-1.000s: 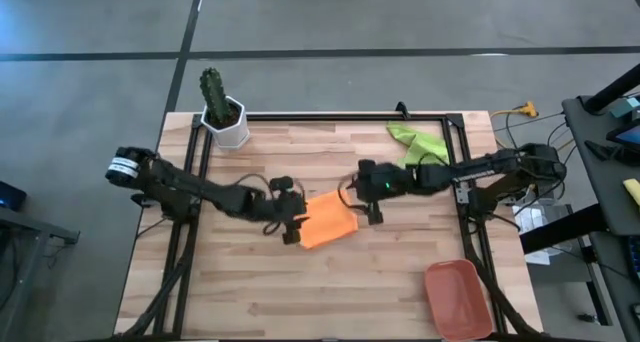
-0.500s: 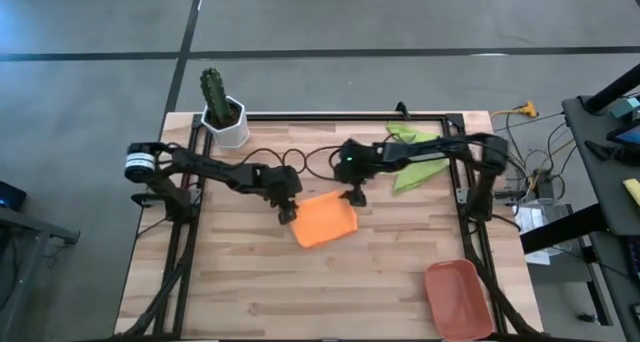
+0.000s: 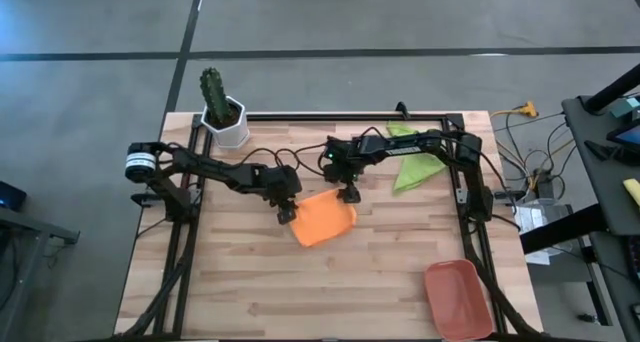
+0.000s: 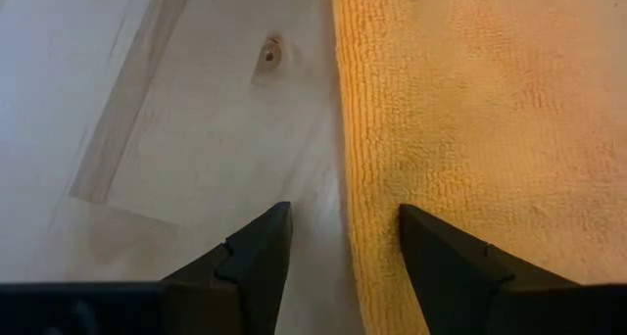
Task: Roll microfiber towels into tight, uniform cylinder then place into a basket
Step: Roll the orange microfiber cloth
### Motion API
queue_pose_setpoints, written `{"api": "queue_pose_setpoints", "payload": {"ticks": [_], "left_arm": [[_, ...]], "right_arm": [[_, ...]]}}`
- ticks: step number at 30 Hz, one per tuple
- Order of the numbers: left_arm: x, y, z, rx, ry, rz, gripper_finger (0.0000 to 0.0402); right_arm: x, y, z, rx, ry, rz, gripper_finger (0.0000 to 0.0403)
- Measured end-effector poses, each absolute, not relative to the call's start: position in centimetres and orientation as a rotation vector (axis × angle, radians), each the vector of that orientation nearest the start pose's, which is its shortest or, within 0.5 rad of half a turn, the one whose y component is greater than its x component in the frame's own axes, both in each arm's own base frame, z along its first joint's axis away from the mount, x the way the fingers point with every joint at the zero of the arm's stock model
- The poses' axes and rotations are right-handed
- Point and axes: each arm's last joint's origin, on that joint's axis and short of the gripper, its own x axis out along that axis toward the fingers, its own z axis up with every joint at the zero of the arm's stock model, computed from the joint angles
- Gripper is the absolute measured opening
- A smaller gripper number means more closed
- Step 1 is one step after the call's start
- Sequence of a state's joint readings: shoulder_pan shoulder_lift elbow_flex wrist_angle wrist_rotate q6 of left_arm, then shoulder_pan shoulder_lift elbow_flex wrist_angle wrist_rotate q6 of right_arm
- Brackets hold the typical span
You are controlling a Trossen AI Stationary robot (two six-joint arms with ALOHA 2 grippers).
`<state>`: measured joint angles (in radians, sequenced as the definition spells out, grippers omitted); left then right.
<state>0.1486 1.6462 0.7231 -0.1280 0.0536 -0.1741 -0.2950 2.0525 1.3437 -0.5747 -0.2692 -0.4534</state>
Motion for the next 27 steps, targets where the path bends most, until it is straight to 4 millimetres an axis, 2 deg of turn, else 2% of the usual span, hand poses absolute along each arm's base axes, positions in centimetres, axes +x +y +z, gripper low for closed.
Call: {"api": "queue_pose_setpoints", "payload": {"ticks": [4, 11, 15, 20, 23, 27], "left_arm": [[28.1, 4.1, 12.5, -0.255, 1.036, 0.177, 0.0149], [28.4, 4.1, 13.0, -0.225, 1.031, 0.167, 0.0021], [28.6, 4.0, 13.5, -0.196, 1.022, 0.124, 0.0008], [28.7, 3.8, 15.3, -0.126, 1.027, 0.086, 0.0002], [28.5, 4.0, 17.1, -0.046, 1.037, 0.144, 0.0001], [27.7, 3.9, 20.1, 0.029, 1.012, 0.213, 0.0001]], "right_arm": [[36.9, -10.3, 14.0, -0.049, 1.221, 0.261, 0.0228], [36.6, -8.5, 14.0, -0.104, 1.215, 0.318, 0.0095], [36.7, -8.5, 14.2, -0.110, 1.200, 0.311, 0.0025], [36.9, -8.6, 15.7, -0.234, 1.201, 0.168, 0.0014], [36.6, -8.4, 17.5, -0.327, 1.190, 0.055, 0.0013], [36.0, -7.1, 20.7, -0.450, 1.131, -0.064, 0.0013]]}}
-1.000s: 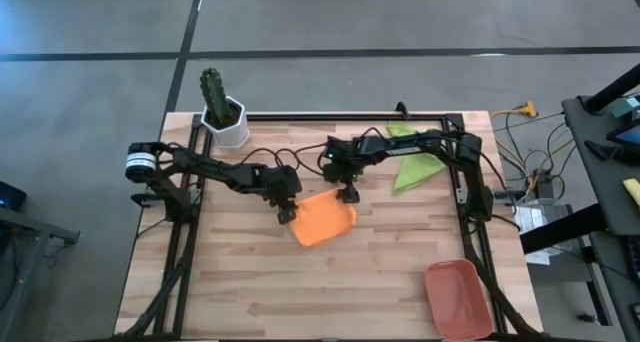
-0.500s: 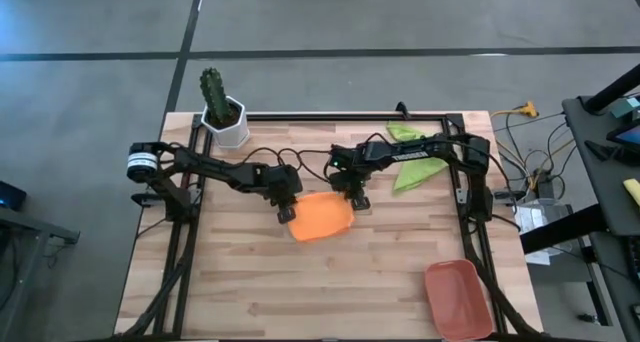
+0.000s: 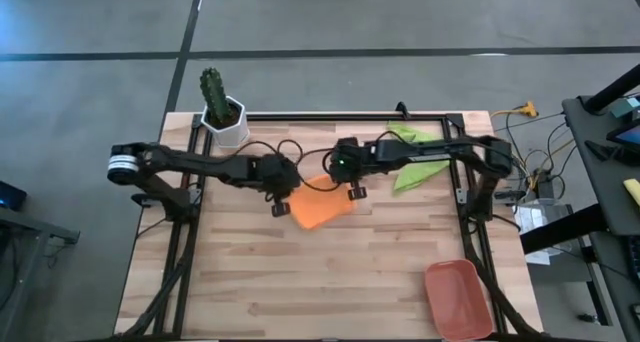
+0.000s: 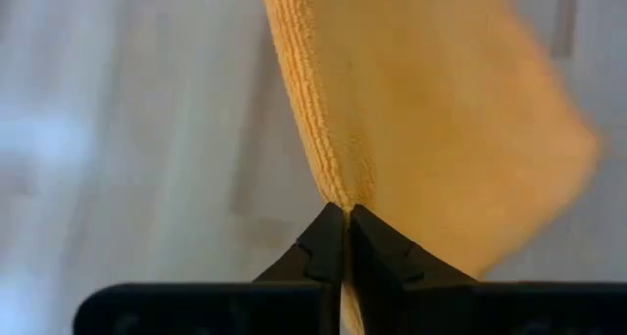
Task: Roll microfiber towels into tight, uniform cylinder then place into a basket
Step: Roll the orange microfiber cloth
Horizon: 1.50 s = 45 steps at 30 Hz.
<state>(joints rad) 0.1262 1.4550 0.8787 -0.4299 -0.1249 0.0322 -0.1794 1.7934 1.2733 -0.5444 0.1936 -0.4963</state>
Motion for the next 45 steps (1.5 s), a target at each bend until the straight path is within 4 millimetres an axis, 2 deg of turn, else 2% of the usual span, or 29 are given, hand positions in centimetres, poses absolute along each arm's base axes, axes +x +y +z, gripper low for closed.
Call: {"api": "queue_pose_setpoints", "payload": {"ticks": [4, 7, 10, 13, 15, 20, 24, 26, 29, 32, 35, 38, 42, 45], "left_arm": [[26.7, 2.8, 23.4, 0.069, 0.911, 0.223, 0.0001], [25.9, 1.3, 25.0, 0.087, 0.833, 0.175, 0.0000], [25.5, -0.3, 25.5, 0.074, 0.799, 0.132, 0.0000], [25.8, -2.2, 25.3, 0.032, 0.765, 0.089, 0.0000], [26.6, -3.8, 24.4, 0.015, 0.747, 0.043, 0.0000], [29.1, -8.2, 21.0, -0.032, 0.742, -0.070, 0.0000], [30.8, -11.4, 18.0, -0.083, 0.762, -0.167, 0.0000], [31.6, -12.7, 17.1, -0.091, 0.802, -0.180, 0.0000], [32.4, -14.3, 16.9, -0.088, 0.830, -0.208, 0.0000], [33.4, -15.5, 17.5, -0.050, 0.831, -0.232, 0.0000], [33.5, -15.2, 18.8, 0.098, 0.888, -0.136, 0.0000], [32.9, -13.7, 20.4, 0.277, 0.967, 0.089, 0.0000], [32.3, -11.5, 22.8, 0.480, 0.985, 0.306, 0.0000], [31.8, -9.9, 24.7, 0.523, 0.939, 0.419, 0.0000]], "right_arm": [[35.0, -5.0, 23.8, -0.570, 1.043, -0.159, 0.0012], [33.7, -3.0, 25.5, -0.582, 0.976, -0.161, 0.0012], [32.3, -1.0, 26.4, -0.548, 0.915, -0.152, 0.0012], [30.7, 1.1, 25.8, -0.497, 0.893, -0.103, 0.0012], [29.6, 2.5, 24.4, -0.458, 0.914, -0.017, 0.0012], [27.4, 6.6, 19.5, -0.414, 0.960, 0.141, 0.0012], [26.0, 10.2, 16.7, -0.415, 0.938, 0.232, 0.0012], [25.5, 11.9, 16.4, -0.397, 0.915, 0.259, 0.0012], [24.7, 14.1, 16.6, -0.434, 0.878, 0.231, 0.0012], [23.7, 15.6, 17.1, -0.557, 0.833, 0.171, 0.0012], [23.4, 16.1, 18.1, -0.748, 0.747, 0.025, 0.0012], [24.1, 15.5, 19.1, -0.898, 0.700, -0.115, 0.0012], [25.8, 12.8, 20.4, -1.021, 0.725, -0.260, 0.0012], [27.2, 10.1, 21.5, -1.058, 0.752, -0.421, 0.0012]]}}
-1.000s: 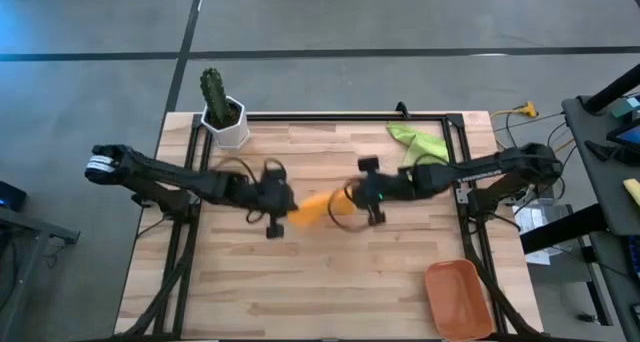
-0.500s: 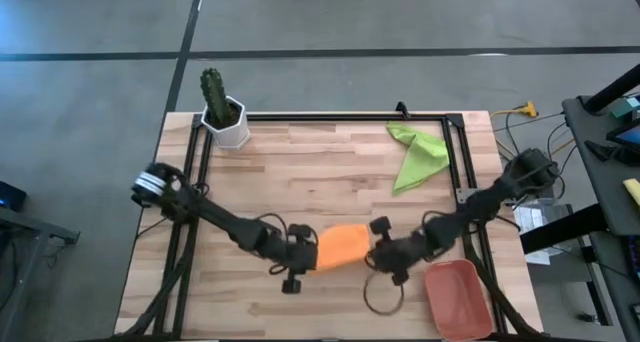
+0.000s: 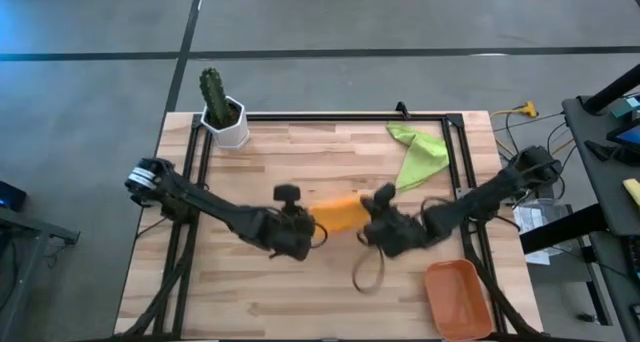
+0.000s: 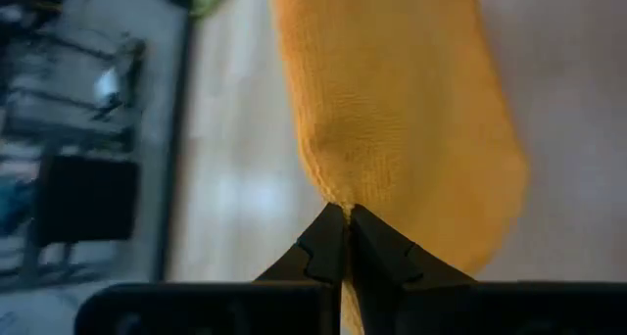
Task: Roll microfiber towels into tight, uniform cylinder then place into a basket
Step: Roll the orange microfiber cloth
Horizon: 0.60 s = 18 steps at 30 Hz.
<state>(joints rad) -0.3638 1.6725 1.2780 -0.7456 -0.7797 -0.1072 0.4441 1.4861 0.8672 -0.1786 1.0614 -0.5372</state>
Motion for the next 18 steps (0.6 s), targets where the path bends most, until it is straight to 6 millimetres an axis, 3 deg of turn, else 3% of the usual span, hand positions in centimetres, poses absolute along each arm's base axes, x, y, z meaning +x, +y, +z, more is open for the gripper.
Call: {"api": "queue_pose_setpoints", "payload": {"ticks": [2, 5, 7, 12, 18], "left_arm": [[31.6, -9.4, 25.7, 0.482, 0.894, 0.443, 0.0000], [30.7, -10.4, 25.2, 0.398, 0.905, 0.367, 0.0000], [30.5, -12.0, 24.2, 0.306, 0.894, 0.282, 0.0000], [30.7, -16.3, 19.4, 0.200, 0.869, 0.099, 0.0000], [31.9, -20.4, 15.8, 0.096, 0.826, -0.035, 0.0000]], "right_arm": [[27.5, 8.9, 22.1, -1.029, 0.757, -0.478, 0.0012], [27.2, 9.2, 22.1, -0.913, 0.722, -0.407, 0.0011], [26.4, 10.2, 21.0, -0.857, 0.732, -0.280, 0.0010], [24.2, 13.9, 18.1, -0.657, 0.740, 0.033, 0.0010], [22.4, 17.9, 15.5, -0.396, 0.808, 0.233, 0.0009]]}}
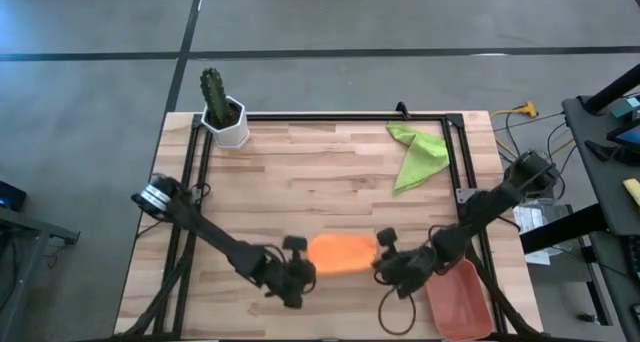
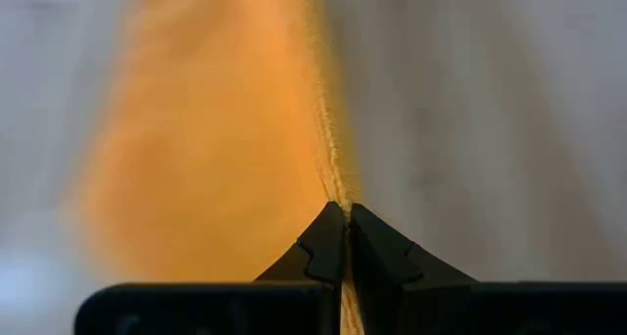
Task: Roll microfiber towels into tight, uniform cylinder then place into a basket
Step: Roll the orange microfiber cloth
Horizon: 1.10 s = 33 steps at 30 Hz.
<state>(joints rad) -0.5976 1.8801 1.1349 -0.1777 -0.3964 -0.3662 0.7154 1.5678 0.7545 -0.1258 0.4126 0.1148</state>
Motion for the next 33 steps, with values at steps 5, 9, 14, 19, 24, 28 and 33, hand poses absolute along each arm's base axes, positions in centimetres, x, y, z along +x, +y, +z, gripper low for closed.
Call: {"api": "queue_pose_setpoints", "payload": {"ticks": [5, 9, 14, 19, 24, 28, 33], "left_arm": [[32.9, -21.9, 14.8, 0.030, 0.843, -0.135, 0.0000], [33.2, -22.2, 15.4, 0.027, 0.851, -0.193, 0.0000], [32.8, -21.8, 18.0, 0.055, 0.816, -0.230, 0.0000], [32.7, -20.0, 19.5, 0.065, 0.808, -0.200, 0.0000], [33.1, -18.3, 18.7, 0.050, 0.819, -0.158, 0.0000], [33.5, -17.2, 17.1, 0.059, 0.868, -0.117, 0.0000], [33.8, -16.2, 15.0, 0.054, 0.891, -0.088, 0.0000]], "right_arm": [[22.5, 20.2, 13.5, -0.275, 0.856, 0.338, 0.0009], [23.0, 20.9, 12.4, -0.268, 0.905, 0.340, 0.0009], [23.4, 21.5, 12.9, -0.275, 0.900, 0.318, 0.0009], [22.6, 21.5, 14.9, -0.298, 0.857, 0.227, 0.0009], [22.0, 21.0, 15.7, -0.284, 0.842, 0.173, 0.0009], [22.4, 20.1, 15.3, -0.275, 0.852, 0.131, 0.0009], [22.9, 18.0, 14.2, -0.269, 0.889, 0.063, 0.0009]]}}
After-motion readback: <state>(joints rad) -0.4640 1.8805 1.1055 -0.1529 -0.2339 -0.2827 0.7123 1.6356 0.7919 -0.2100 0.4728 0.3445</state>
